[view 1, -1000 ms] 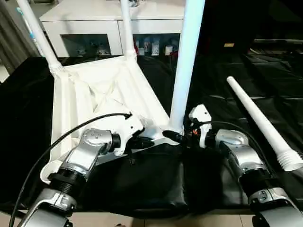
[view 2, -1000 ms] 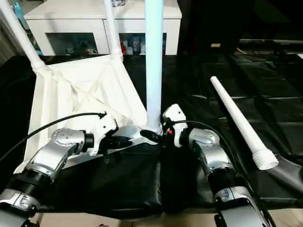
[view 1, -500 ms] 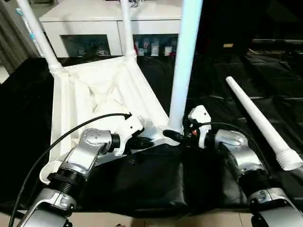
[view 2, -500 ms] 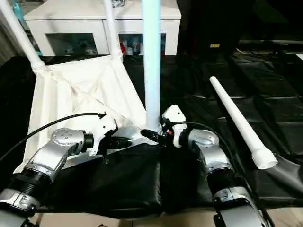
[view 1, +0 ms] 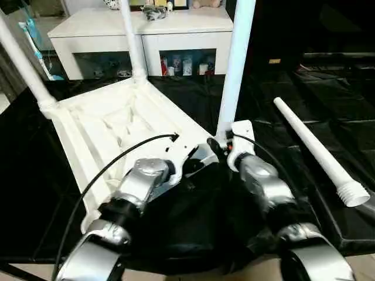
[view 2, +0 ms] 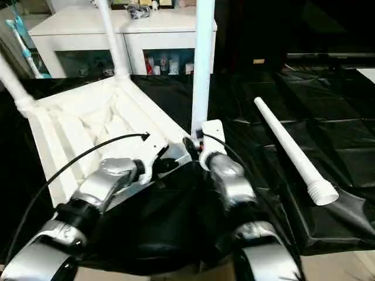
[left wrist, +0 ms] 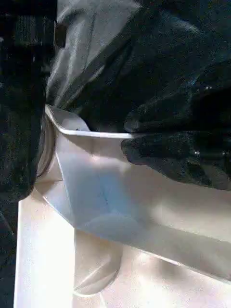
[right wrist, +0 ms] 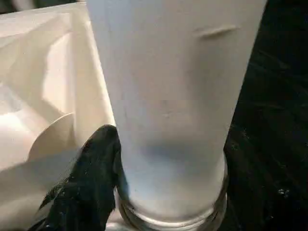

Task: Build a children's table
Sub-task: Rotate leg to tighten

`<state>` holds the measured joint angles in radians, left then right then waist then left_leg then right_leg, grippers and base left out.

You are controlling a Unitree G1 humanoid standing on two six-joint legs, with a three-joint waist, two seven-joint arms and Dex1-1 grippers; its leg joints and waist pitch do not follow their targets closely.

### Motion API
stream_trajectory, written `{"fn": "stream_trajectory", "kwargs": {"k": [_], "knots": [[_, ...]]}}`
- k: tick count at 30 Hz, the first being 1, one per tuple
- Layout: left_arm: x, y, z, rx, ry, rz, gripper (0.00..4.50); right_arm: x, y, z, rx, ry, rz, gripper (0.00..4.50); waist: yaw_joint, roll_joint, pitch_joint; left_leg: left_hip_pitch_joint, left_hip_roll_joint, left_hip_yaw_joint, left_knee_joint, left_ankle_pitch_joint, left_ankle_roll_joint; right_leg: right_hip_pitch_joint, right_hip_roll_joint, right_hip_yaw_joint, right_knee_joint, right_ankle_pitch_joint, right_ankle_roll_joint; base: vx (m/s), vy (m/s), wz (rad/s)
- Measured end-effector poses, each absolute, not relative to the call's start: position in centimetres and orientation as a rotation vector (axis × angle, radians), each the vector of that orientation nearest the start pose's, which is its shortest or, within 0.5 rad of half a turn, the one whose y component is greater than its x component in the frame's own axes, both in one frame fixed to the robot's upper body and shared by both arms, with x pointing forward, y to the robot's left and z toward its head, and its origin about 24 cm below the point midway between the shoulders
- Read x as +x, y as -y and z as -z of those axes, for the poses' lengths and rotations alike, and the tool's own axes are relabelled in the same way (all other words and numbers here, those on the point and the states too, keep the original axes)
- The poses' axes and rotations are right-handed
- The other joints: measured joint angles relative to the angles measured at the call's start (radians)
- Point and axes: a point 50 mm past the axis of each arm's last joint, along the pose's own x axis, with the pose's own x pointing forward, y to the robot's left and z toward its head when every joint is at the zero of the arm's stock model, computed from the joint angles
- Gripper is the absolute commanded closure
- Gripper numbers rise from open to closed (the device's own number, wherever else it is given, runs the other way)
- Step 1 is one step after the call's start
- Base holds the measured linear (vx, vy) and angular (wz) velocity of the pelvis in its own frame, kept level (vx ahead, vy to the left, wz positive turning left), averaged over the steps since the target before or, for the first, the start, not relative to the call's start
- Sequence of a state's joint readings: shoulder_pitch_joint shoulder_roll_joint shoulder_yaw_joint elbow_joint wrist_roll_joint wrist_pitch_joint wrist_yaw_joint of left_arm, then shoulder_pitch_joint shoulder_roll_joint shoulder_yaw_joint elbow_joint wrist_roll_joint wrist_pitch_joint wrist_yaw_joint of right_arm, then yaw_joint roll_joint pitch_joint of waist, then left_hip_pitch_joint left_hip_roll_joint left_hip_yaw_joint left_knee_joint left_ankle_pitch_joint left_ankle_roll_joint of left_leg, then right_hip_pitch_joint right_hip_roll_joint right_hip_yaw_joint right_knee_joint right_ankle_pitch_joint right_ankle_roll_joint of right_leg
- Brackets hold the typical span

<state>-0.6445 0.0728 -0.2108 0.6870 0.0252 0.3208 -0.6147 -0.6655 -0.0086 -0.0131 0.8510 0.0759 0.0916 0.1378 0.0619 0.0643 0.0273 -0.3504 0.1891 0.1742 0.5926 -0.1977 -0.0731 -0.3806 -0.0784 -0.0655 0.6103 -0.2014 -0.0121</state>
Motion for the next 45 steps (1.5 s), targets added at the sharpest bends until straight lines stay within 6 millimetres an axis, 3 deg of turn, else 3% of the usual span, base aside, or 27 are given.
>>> {"fn": "stream_trajectory", "kwargs": {"k": [8,11,19,27,34,39,45], "knots": [[33.6,-6.8,-3.4,0.201,-0.462,0.837,4.50,35.8,9.4,-3.3,0.017,-0.313,-0.258,1.78,-0.002,-0.003,-0.001,0.000,-0.001,0.000,-0.001,0.000,0.000,0.000,0.000,0.000,-0.001,-0.003,0.004,0.000,0.000,0.00],[33.6,-7.0,-3.5,0.209,-0.457,0.841,4.50,35.8,9.3,-3.4,0.023,-0.303,-0.269,1.08,-0.003,-0.004,0.000,0.000,-0.001,0.000,-0.004,0.000,0.000,0.000,0.000,0.000,-0.001,-0.003,0.005,0.000,0.000,0.00],[33.5,-7.8,-3.7,0.223,-0.439,0.869,4.50,35.6,10.2,-2.7,0.015,-0.325,-0.283,0.59,-0.003,-0.005,0.002,-0.002,-0.002,0.000,-0.014,0.000,0.000,-0.004,0.000,0.000,-0.002,-0.003,0.004,0.000,0.000,0.00],[32.4,-9.8,-4.1,0.219,-0.378,0.967,4.50,34.3,12.7,-3.5,-0.065,-0.265,-0.628,0.59,0.004,-0.004,0.002,-0.020,0.000,0.000,-0.010,0.004,0.005,-0.020,0.000,-0.003,0.000,-0.006,0.004,0.000,0.000,0.00],[31.4,-11.9,-4.1,0.227,-0.382,1.054,4.50,32.7,14.4,-3.9,-0.133,-0.247,-0.891,0.59,0.001,-0.005,0.003,-0.021,0.001,0.000,-0.005,0.003,0.007,-0.023,0.000,-0.003,0.001,-0.005,0.004,0.000,0.000,0.00],[30.8,-12.3,-4.2,0.228,-0.388,1.115,4.50,32.5,14.5,-4.1,-0.133,-0.234,-0.938,0.59,0.006,-0.006,0.004,-0.021,0.001,0.000,-0.005,0.003,0.007,-0.023,0.000,-0.002,0.001,-0.005,0.004,0.000,0.000,0.00],[30.6,-12.2,-4.3,0.241,-0.389,1.148,4.50,32.3,14.3,-4.2,-0.129,-0.220,-0.983,0.59,0.026,-0.008,0.005,-0.023,0.001,0.000,-0.003,0.002,0.008,-0.024,0.000,-0.002,0.001,-0.005,0.004,0.000,0.000,0.00]]}}
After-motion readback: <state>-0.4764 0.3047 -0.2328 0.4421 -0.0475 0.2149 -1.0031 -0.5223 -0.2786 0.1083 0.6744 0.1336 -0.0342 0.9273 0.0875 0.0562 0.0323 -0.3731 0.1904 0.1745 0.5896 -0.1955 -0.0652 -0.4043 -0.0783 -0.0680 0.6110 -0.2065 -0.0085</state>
